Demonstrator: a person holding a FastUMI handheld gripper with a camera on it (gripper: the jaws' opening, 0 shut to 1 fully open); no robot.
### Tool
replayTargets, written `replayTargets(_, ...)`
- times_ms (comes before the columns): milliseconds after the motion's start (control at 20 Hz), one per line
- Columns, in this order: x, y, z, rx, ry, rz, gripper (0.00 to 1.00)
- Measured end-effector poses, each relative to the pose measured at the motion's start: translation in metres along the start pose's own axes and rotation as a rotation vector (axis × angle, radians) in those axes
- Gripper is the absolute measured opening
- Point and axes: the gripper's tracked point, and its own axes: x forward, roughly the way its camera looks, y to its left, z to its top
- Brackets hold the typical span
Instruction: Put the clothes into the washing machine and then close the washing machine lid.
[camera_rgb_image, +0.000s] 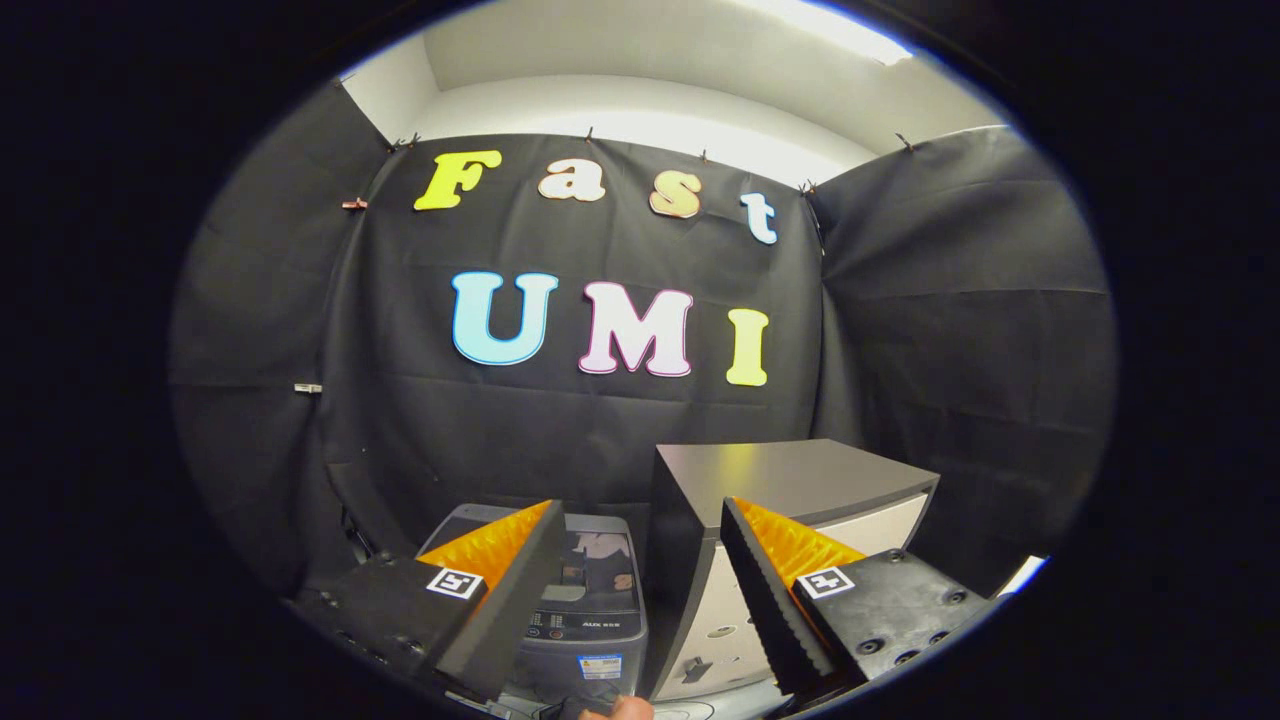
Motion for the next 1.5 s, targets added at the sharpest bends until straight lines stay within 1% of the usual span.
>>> replayTargets(200,-0.028,-0.013,0.027,0.029,-0.057,-0.016,0.98)
replayTargets(300,-0.039,-0.021,0.033,0.050,-0.072,-0.032,0.98)
replayTargets(450,-0.045,-0.025,0.030,0.050,-0.068,-0.039,0.98)
replayTargets(950,-0.037,-0.018,0.009,0.050,-0.009,-0.040,0.98)
replayTargets(1500,-0.035,-0.018,-0.003,0.030,0.017,-0.050,0.98)
